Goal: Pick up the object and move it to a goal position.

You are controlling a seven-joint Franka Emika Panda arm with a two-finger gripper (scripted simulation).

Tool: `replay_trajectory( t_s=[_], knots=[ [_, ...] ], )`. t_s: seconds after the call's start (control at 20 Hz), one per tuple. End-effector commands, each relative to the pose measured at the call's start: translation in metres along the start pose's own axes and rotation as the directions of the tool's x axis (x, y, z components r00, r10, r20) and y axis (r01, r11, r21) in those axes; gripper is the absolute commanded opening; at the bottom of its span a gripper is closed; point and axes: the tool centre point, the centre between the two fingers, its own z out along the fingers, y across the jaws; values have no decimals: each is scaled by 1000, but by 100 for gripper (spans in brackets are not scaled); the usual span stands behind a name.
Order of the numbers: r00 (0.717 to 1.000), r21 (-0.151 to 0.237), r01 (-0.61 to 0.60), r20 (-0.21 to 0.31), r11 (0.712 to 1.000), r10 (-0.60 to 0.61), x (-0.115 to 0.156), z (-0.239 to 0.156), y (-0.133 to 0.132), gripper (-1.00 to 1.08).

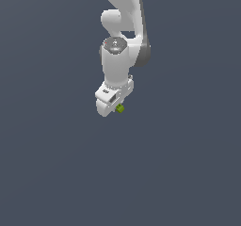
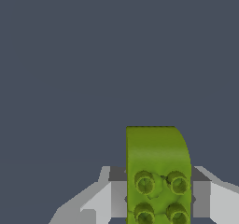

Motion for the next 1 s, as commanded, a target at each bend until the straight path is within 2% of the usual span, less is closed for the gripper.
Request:
replay_trajectory(
  t_s=[0.0,0.5,0.95],
  knots=[
    [1000,1,1,0,1000,-1,-8,-24,1,-100],
    [1000,1,0,-2,1000,0,-28,-87,7,-100],
    [1000,1,-1,-1,1000,1,-31,-96,9,-100]
  ],
)
